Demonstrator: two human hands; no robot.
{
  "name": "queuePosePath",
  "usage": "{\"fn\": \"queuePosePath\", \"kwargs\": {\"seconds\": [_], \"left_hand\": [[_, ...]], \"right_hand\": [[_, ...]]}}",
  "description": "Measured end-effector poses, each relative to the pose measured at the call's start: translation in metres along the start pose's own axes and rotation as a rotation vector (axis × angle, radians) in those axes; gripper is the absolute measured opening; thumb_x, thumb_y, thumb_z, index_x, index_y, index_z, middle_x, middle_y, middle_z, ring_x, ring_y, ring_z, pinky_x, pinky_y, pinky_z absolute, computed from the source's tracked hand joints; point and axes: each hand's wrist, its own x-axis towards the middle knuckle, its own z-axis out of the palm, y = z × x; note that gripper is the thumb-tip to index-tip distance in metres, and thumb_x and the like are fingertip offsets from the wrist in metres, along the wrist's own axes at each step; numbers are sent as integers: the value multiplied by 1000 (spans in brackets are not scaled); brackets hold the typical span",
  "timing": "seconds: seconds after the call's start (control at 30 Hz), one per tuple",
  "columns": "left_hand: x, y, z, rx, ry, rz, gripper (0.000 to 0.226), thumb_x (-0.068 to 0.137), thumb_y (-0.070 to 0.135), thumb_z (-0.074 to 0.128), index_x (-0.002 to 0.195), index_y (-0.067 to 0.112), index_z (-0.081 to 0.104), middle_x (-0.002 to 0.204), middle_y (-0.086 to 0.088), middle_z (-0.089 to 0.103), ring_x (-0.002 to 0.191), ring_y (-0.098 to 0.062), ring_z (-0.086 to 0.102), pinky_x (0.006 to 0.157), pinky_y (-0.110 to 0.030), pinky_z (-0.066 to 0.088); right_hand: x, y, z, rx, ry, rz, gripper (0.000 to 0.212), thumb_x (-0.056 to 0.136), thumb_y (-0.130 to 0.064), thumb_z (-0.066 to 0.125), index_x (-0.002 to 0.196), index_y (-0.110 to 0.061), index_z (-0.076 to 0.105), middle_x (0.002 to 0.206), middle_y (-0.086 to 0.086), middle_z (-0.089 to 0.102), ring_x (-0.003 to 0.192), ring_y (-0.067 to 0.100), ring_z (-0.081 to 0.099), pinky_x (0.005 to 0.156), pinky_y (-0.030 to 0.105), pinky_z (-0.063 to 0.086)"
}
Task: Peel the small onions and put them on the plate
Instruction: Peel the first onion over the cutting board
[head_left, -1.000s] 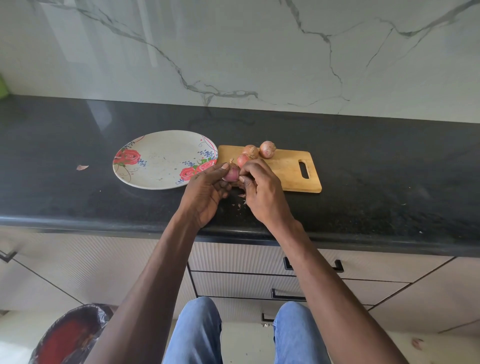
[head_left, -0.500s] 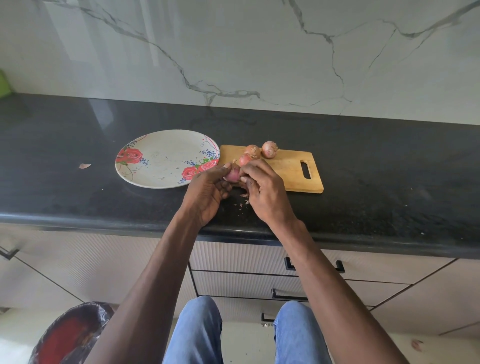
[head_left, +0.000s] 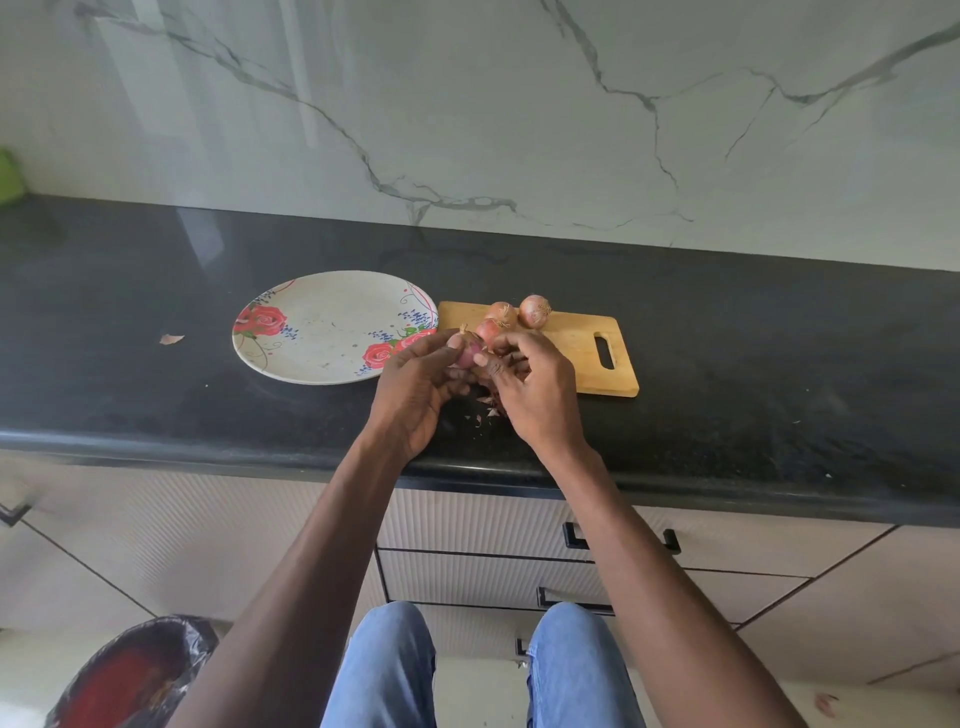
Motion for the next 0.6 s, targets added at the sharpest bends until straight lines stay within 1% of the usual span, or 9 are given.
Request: {"fn": "queuePosePath", "kwargs": {"seconds": [0.1,0.17,0.23,0.33,0.43,0.5,0.53,0.6], "left_hand": [[0,-2,0,5,-33,10,13,96,4,62,107,6,67,84,-12,72,71,-20,68,65,-26,59],[-1,-3,1,-6,-48,19,17,92,4,65,109,5,66,91,-13,73,76,-22,71,68,-28,60],[-1,-3,2,-12,-54,35,24,85,6,69,109,5,66,94,-13,74,78,-22,72,69,-28,61],[-3,-2,5,-18,-64,39,28,81,6,70,109,6,65,94,-14,73,73,-22,71,67,-27,60],[-3,-2,5,15,-51,30,40,73,9,75,111,7,64,93,-13,74,67,-19,69,60,-25,56],[-1,-4,3,33,-21,27,45,75,11,76,117,3,60,90,-13,73,66,-18,67,56,-25,53],[0,-4,1,36,-11,22,45,78,10,74,119,1,58,87,-13,73,65,-18,65,56,-25,52],[2,-5,-1,50,-13,17,31,88,6,68,117,0,57,83,-12,71,64,-18,64,55,-25,51]], "right_hand": [[1,0,-2,3,15,89,13,88,-17,77,97,-8,75,91,-1,73,83,6,65,73,15,52],[2,0,-4,-4,53,103,9,88,-12,75,95,-6,77,89,0,75,82,4,66,74,11,51],[1,-1,-4,-8,61,107,9,90,-10,73,95,-5,78,89,2,76,81,4,66,73,9,50],[2,1,-2,4,47,116,9,92,-10,70,96,-5,77,89,2,75,80,4,66,73,11,51],[2,2,-1,10,46,100,7,94,-5,66,96,-2,72,91,5,72,77,1,62,70,4,46],[1,2,-1,3,47,89,6,95,-3,64,97,-2,69,94,7,70,79,4,60,70,3,44],[1,3,-1,6,45,86,5,96,-3,63,97,-2,68,94,6,70,80,5,60,71,3,45],[1,4,0,14,44,89,5,97,-4,62,99,-2,66,95,4,69,81,6,61,71,6,47]]}}
